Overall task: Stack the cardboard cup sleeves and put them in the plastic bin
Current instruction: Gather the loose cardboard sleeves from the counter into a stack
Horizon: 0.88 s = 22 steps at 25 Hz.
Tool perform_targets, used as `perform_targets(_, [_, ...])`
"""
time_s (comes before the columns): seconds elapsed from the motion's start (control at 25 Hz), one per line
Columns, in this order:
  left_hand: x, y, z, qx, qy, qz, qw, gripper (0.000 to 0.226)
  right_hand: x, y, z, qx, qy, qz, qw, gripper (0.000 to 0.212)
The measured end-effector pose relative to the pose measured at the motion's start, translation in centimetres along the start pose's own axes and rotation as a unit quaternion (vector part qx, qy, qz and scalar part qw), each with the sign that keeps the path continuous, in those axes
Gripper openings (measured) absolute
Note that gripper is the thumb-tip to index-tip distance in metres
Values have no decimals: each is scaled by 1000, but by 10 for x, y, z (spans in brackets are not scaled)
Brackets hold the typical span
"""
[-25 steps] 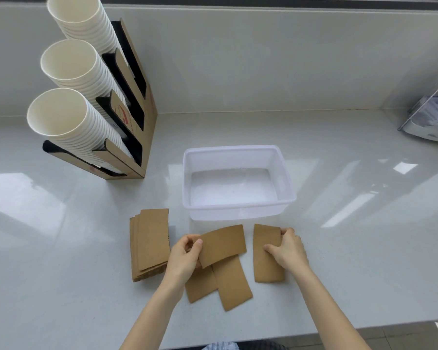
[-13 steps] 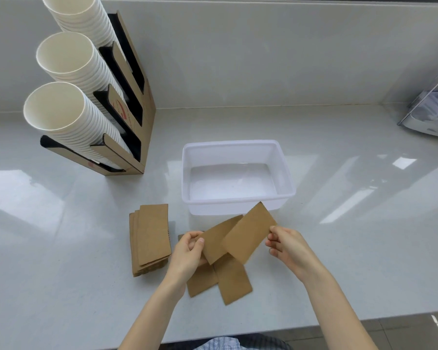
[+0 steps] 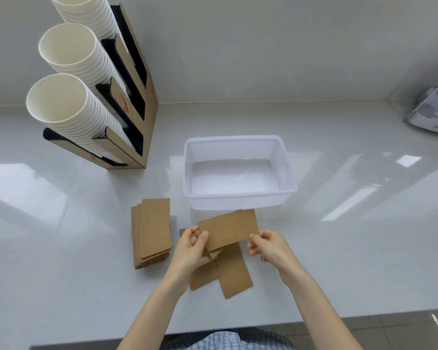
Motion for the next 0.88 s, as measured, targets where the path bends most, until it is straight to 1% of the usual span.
perform_targets(0.16, [0, 2, -4, 28, 3, -12, 1000, 11, 7, 3, -2, -4, 36, 33, 999, 15])
perform_targets(0.24, [-4, 3, -9, 46, -7, -27, 999, 13, 9, 1, -5, -8, 67, 31, 997, 20])
perform_targets(0.32, [-11, 4, -12, 67, -22, -46, 996, 17, 11, -2, -8, -23, 143, 16, 989, 29])
perform_targets(0.44, [-20, 6, -15, 85, -35, -71, 993, 18, 27, 1, -9, -50, 307, 6, 950, 53])
perform_targets(0.48, [-22, 7, -15, 85, -38, -77, 993, 18, 34, 4, -8, -56, 347, -3, 936, 60])
perform_targets(0.56, [-25, 7, -15, 88, -42, -86, 991, 16, 44, 9, -5, -68, 402, -34, 912, 67])
perform_targets(0.64, [-27, 8, -15, 93, -48, -93, 990, 13, 49, 10, -4, -69, 426, -53, 901, 68])
perform_targets(0.76, [-29, 8, -14, 95, -54, -94, 990, 18, 48, 8, -3, -63, 422, -57, 903, 66])
perform_targets(0.84, [-29, 9, -16, 97, -50, -94, 990, 18, 44, 5, -3, -56, 397, -45, 915, 56])
perform_targets(0.88, [-28, 9, -17, 98, -49, -94, 990, 17, 41, 4, -3, -45, 362, -35, 930, 47])
Point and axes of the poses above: each hand's wrist, its own y-axis away from the middle knuckle, its own x-axis out of the palm, z = x × y, the point moved 4 cm from there along -y, towards the middle knuckle, and after that the axes turned 3 degrees about -z, right-handed, at the moved point
